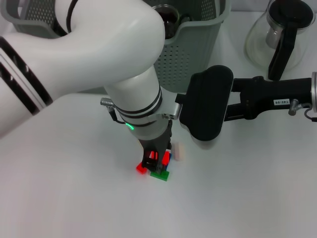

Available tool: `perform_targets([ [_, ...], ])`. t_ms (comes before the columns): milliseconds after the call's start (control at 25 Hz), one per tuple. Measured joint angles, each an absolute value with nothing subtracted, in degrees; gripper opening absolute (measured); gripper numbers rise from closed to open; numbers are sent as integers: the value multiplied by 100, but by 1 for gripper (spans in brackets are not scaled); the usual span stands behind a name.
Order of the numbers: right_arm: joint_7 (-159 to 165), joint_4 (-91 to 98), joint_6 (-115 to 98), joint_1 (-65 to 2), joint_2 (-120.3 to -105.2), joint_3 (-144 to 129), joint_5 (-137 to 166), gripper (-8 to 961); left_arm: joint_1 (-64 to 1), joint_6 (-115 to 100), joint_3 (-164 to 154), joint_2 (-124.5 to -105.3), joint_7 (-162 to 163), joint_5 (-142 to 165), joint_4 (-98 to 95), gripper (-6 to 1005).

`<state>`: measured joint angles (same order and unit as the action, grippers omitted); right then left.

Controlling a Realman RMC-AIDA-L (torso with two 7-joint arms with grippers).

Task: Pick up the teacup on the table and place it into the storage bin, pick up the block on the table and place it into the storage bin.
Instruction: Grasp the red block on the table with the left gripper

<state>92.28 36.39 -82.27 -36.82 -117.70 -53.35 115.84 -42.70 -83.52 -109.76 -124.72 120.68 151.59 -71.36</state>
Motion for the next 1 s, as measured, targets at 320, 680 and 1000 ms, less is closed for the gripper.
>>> perform_targets([
  [320,9219,3638,-8226,-3682,-11778,-5335,11593,941,-4309,-8349,-10983,-12472,12075,15144,-7119,441],
  [680,9219,3638,-8226,-3682,-11777,-5335,11586,940,-4332,-8345,-10979,-12472,12073,15136,-7108,413],
  [1000,9219,3640,-8241,-3689,-11775,-5335,11575,940,-4340,-8405,-10955,-12472,12070,15132,-7173,369],
])
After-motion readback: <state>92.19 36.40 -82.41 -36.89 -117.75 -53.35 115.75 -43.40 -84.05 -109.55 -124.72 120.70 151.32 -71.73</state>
